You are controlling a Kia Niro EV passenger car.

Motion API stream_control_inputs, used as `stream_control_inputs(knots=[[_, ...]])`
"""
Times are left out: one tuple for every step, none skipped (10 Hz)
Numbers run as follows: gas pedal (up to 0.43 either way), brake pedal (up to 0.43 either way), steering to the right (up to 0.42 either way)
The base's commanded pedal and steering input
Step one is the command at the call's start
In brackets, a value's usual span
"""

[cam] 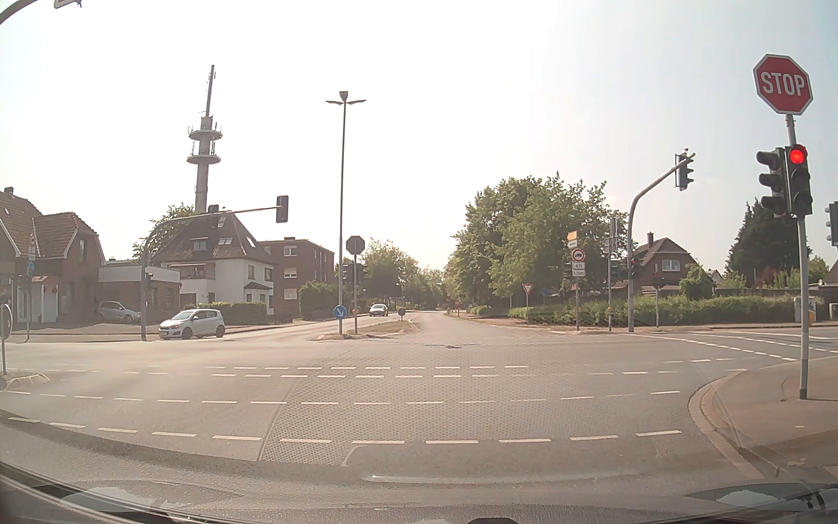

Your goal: Follow the waypoints while adhering to traffic rules and regulations

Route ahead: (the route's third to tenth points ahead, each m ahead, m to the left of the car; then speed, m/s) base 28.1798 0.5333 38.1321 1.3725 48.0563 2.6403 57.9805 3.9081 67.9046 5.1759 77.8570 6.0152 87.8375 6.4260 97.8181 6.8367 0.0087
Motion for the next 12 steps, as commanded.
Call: stream_control_inputs(knots=[[0.0,0.213,-0.002],[0.0,0.213,-0.002],[0.0,0.213,-0.002],[0.0,0.213,-0.002],[0.0,0.213,-0.002],[0.0,0.213,-0.002],[0.0,0.213,-0.002],[0.0,0.213,-0.002],[0.0,0.213,-0.002],[0.0,0.213,-0.002],[0.0,0.213,-0.002],[0.0,0.213,-0.002]])
